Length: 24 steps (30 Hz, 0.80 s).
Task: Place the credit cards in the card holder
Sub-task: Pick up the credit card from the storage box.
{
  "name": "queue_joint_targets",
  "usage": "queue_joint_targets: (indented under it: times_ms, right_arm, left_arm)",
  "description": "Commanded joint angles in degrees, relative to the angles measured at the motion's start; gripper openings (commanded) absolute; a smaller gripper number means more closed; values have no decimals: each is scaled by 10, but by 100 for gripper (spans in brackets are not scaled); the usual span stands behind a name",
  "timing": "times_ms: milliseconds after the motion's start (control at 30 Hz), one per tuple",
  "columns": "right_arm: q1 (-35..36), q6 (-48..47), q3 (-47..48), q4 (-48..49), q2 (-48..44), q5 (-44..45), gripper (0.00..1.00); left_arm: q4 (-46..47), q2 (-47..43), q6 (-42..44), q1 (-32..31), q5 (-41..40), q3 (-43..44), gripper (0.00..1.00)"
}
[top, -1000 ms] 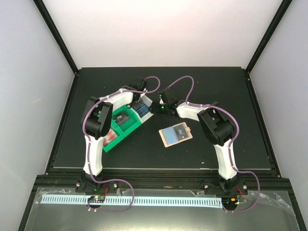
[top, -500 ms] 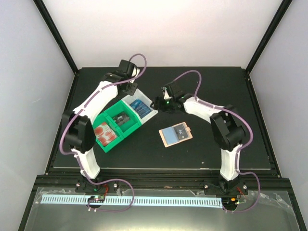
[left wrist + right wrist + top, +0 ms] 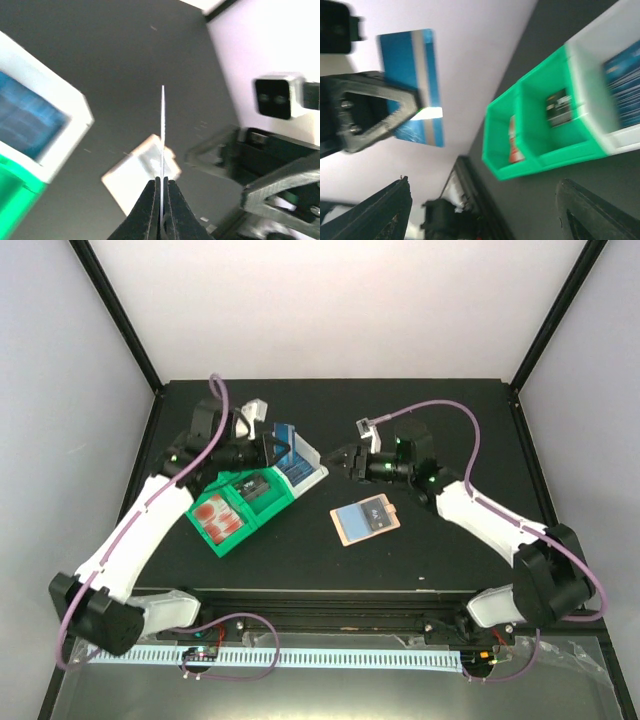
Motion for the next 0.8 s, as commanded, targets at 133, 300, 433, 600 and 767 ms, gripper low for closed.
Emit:
queue_joint_targets:
  times_ms: [133, 300, 433, 600, 767]
  right_arm:
    - [78, 119, -61, 228, -51, -68, 77]
    - [98, 133, -48, 234, -42, -58, 62]
    - [98, 184, -57, 306, -24, -65, 32]
    - [98, 243, -82, 397, -9, -69, 24]
    - [98, 264, -98, 432, -1, -75, 3]
  left_arm:
    - [301, -123, -304, -10, 245, -163, 2]
    - [343, -140, -342, -22, 266, -183, 1]
    - [373, -147, -364, -25, 265, -204, 2]
    - [388, -155, -370, -25, 269, -229, 2]
    - [409, -158, -373, -25, 262, -257, 2]
